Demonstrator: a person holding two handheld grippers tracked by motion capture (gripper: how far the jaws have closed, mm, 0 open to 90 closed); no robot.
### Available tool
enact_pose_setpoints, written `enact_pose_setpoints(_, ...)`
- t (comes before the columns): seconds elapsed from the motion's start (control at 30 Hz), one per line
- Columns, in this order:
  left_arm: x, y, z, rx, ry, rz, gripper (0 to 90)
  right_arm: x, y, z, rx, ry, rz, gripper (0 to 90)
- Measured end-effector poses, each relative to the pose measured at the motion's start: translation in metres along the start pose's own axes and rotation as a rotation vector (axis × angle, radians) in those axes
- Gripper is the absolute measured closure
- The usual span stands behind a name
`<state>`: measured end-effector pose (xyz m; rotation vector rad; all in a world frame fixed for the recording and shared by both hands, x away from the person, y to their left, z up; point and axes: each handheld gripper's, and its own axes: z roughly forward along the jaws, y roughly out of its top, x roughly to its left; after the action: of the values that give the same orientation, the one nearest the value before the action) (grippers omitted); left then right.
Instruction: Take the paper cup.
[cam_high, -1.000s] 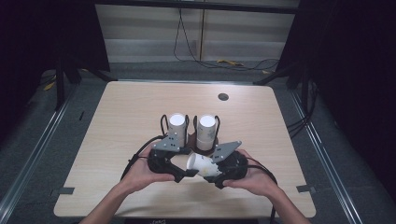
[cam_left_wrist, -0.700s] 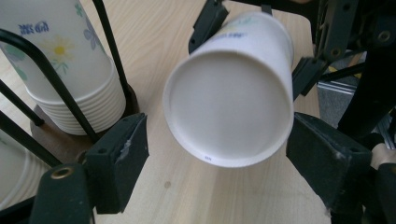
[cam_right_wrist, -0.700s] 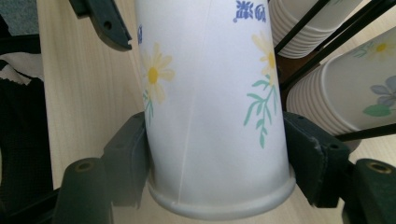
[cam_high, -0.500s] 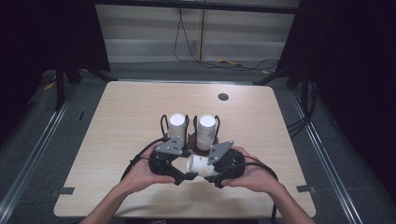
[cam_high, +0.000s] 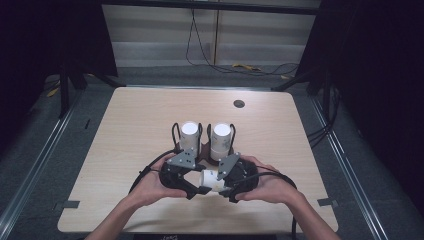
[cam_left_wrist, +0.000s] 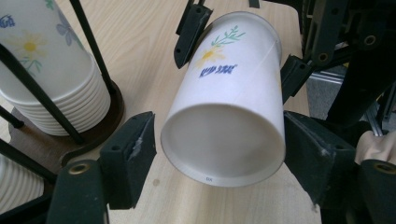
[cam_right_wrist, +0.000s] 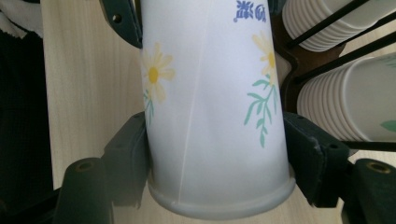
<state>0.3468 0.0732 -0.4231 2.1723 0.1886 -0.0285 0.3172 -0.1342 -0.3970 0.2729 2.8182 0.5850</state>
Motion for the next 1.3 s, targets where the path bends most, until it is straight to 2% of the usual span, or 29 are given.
enact_pose_setpoints(0.2, -0.001, 0.0, 0.002, 0.021, -0.011, 0.002, 32.4, 0.001, 0.006, 0.002, 0.023, 0.002, -0.039, 29.8)
enact_pose_setpoints(0.4, -0.001, 0.0, 0.004, 0.034, -0.012, -0.001, 29.7, 0.003, 0.008, 0.004, 0.031, 0.009, -0.04, 29.8)
enact_pose_setpoints(0.53, -0.002, 0.001, 0.005, 0.024, -0.015, -0.011, 29.6, 0.003, 0.008, 0.005, 0.03, 0.013, -0.055, 29.8)
enact_pose_setpoints(0.73, -0.001, 0.0, 0.006, 0.035, -0.029, -0.016, 33.4, 0.004, 0.007, 0.007, 0.03, 0.012, -0.048, 29.3)
enact_pose_setpoints(0.83, 0.001, -0.001, 0.007, 0.021, -0.031, -0.014, 34.0, 0.004, 0.006, 0.008, 0.029, 0.01, -0.043, 26.9)
enact_pose_setpoints(0.93, 0.001, -0.002, 0.006, -0.007, -0.029, -0.009, 34.9, 0.002, 0.004, 0.008, 0.013, 0.007, -0.032, 25.0)
enact_pose_setpoints(1.2, 0.001, -0.003, 0.008, -0.018, -0.04, 0.004, 36.0, 0.002, -0.004, 0.008, -0.041, 0.004, -0.002, 20.7)
enact_pose_setpoints(1.3, 0.0, -0.004, 0.007, -0.027, -0.052, -0.01, 36.1, 0.001, -0.007, 0.008, -0.058, 0.009, 0.01, 19.2)
